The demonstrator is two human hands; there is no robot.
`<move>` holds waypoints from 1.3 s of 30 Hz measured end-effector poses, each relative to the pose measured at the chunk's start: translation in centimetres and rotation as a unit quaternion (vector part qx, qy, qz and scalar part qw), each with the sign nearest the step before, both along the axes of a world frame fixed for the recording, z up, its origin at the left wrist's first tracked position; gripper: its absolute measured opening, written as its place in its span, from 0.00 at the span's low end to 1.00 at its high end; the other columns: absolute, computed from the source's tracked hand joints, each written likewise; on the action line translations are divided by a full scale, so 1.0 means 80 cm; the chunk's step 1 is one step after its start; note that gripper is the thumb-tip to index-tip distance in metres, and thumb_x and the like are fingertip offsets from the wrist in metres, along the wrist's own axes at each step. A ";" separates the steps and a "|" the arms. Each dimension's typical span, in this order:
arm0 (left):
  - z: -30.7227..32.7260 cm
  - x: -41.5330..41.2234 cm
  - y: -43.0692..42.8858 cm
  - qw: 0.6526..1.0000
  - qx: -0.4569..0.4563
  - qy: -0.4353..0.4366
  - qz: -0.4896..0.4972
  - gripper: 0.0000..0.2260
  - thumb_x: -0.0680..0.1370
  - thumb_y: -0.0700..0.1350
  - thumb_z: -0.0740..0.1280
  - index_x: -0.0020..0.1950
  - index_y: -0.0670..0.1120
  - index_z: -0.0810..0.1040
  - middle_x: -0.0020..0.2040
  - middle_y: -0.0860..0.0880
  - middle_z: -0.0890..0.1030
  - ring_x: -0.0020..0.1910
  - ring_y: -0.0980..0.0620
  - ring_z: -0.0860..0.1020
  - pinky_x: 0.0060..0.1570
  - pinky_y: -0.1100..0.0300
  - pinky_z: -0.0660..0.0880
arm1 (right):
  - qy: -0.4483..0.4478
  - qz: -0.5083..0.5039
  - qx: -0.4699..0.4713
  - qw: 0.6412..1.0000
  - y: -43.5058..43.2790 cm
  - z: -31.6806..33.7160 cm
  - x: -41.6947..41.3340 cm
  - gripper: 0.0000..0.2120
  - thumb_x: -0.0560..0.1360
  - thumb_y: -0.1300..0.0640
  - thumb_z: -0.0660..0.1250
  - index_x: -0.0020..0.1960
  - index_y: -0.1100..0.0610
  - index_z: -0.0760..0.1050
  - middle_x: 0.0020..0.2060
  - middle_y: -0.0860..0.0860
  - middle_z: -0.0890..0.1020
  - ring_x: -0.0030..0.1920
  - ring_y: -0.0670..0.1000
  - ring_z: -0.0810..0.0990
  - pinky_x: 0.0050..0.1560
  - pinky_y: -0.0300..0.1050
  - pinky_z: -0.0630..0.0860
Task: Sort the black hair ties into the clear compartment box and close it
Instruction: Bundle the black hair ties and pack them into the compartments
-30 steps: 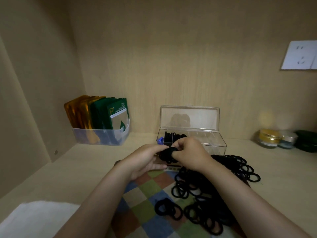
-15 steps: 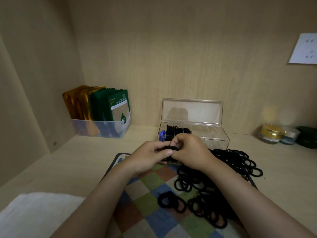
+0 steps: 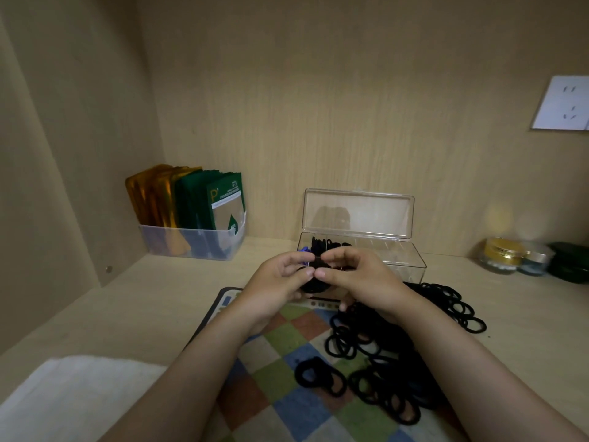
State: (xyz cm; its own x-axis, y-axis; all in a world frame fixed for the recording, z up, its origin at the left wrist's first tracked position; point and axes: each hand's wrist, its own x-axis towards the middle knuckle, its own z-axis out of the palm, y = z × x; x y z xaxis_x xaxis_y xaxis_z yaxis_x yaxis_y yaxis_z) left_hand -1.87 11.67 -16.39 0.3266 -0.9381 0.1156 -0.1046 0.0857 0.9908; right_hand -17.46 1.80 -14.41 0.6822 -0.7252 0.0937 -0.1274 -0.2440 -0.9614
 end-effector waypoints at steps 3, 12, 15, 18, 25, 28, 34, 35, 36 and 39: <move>0.000 -0.004 -0.003 0.999 -0.002 0.047 0.016 0.08 0.79 0.41 0.69 0.57 0.44 0.81 0.52 0.44 0.86 0.55 0.44 0.83 0.63 0.41 0.75 | 0.004 0.040 0.053 0.998 0.005 0.007 -0.004 0.11 0.73 0.56 0.75 0.55 0.58 0.83 0.47 0.54 0.86 0.42 0.53 0.85 0.35 0.45 0.83; 0.028 -0.018 -0.030 0.998 0.021 -0.002 -0.054 0.12 0.82 0.49 0.63 0.63 0.51 0.81 0.62 0.51 0.81 0.58 0.53 0.81 0.53 0.57 0.81 | -0.015 -0.023 0.097 0.995 -0.012 0.020 -0.011 0.05 0.73 0.62 0.75 0.47 0.61 0.83 0.38 0.55 0.86 0.35 0.51 0.83 0.36 0.43 0.83; 0.050 -0.021 -0.051 0.998 0.037 -0.021 -0.055 0.16 0.84 0.53 0.57 0.64 0.49 0.80 0.59 0.47 0.82 0.57 0.48 0.81 0.52 0.55 0.81 | -0.019 -0.045 0.101 0.994 -0.025 0.035 -0.014 0.05 0.73 0.60 0.75 0.46 0.61 0.83 0.38 0.56 0.86 0.35 0.52 0.83 0.36 0.44 0.83; 0.064 -0.022 -0.081 0.995 0.004 -0.089 0.038 0.16 0.84 0.50 0.56 0.64 0.48 0.79 0.54 0.48 0.82 0.50 0.51 0.80 0.52 0.54 0.77 | -0.005 -0.125 0.055 0.991 -0.048 0.054 -0.022 0.07 0.72 0.57 0.76 0.46 0.60 0.82 0.38 0.56 0.86 0.35 0.50 0.83 0.32 0.42 0.79; 0.028 -0.015 -0.135 0.928 -0.032 -0.357 0.103 0.14 0.83 0.47 0.58 0.65 0.54 0.78 0.63 0.54 0.78 0.64 0.54 0.73 0.65 0.56 0.71 | 0.102 -0.222 -0.048 0.968 -0.102 0.060 -0.022 0.09 0.73 0.58 0.76 0.44 0.64 0.80 0.40 0.61 0.86 0.31 0.51 0.81 0.27 0.41 0.70; 0.009 -0.012 -0.137 0.884 -0.056 -0.451 0.109 0.16 0.83 0.46 0.56 0.68 0.54 0.75 0.63 0.54 0.77 0.65 0.52 0.70 0.67 0.53 0.67 | 0.201 -0.222 -0.101 0.949 -0.115 0.053 -0.014 0.11 0.70 0.55 0.76 0.43 0.63 0.82 0.36 0.59 0.86 0.31 0.52 0.80 0.28 0.42 0.72; -0.007 -0.009 -0.134 0.838 -0.075 -0.534 0.089 0.18 0.83 0.51 0.54 0.72 0.56 0.69 0.67 0.56 0.73 0.68 0.53 0.66 0.69 0.55 0.60 | 0.379 -0.195 -0.216 0.878 -0.115 0.055 0.007 0.11 0.66 0.53 0.73 0.33 0.60 0.78 0.25 0.51 0.73 0.28 0.50 0.72 0.30 0.38 0.68; -0.009 -0.009 -0.134 0.833 -0.080 -0.541 0.087 0.18 0.83 0.52 0.55 0.72 0.57 0.69 0.66 0.56 0.74 0.68 0.53 0.66 0.69 0.55 0.61 | 0.395 -0.191 -0.224 0.870 -0.115 0.054 0.010 0.12 0.66 0.53 0.72 0.31 0.59 0.75 0.25 0.51 0.72 0.28 0.50 0.71 0.30 0.38 0.68; -0.011 -0.009 -0.135 0.828 -0.085 -0.548 0.084 0.19 0.82 0.54 0.55 0.72 0.57 0.70 0.65 0.57 0.74 0.67 0.54 0.67 0.68 0.55 0.61 | 0.412 -0.187 -0.230 0.862 -0.115 0.055 0.012 0.13 0.67 0.52 0.72 0.31 0.58 0.72 0.26 0.50 0.72 0.28 0.50 0.72 0.30 0.38 0.67; -0.014 -0.010 -0.136 0.818 -0.094 -0.562 0.073 0.19 0.81 0.56 0.55 0.72 0.59 0.70 0.64 0.58 0.74 0.67 0.55 0.67 0.68 0.55 0.61 | 0.471 -0.170 -0.247 0.830 -0.112 0.056 0.016 0.13 0.68 0.51 0.70 0.33 0.54 0.69 0.30 0.49 0.74 0.32 0.50 0.73 0.31 0.39 0.67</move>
State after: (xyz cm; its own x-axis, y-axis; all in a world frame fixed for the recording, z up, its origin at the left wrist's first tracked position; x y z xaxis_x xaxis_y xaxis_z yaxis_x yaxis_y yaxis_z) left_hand -2.63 0.76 -17.51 0.0219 -0.8295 0.5581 -0.9638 0.1308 0.2323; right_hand -16.17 -7.12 -9.90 0.3846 -0.9228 -0.0217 -0.9077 -0.3738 -0.1906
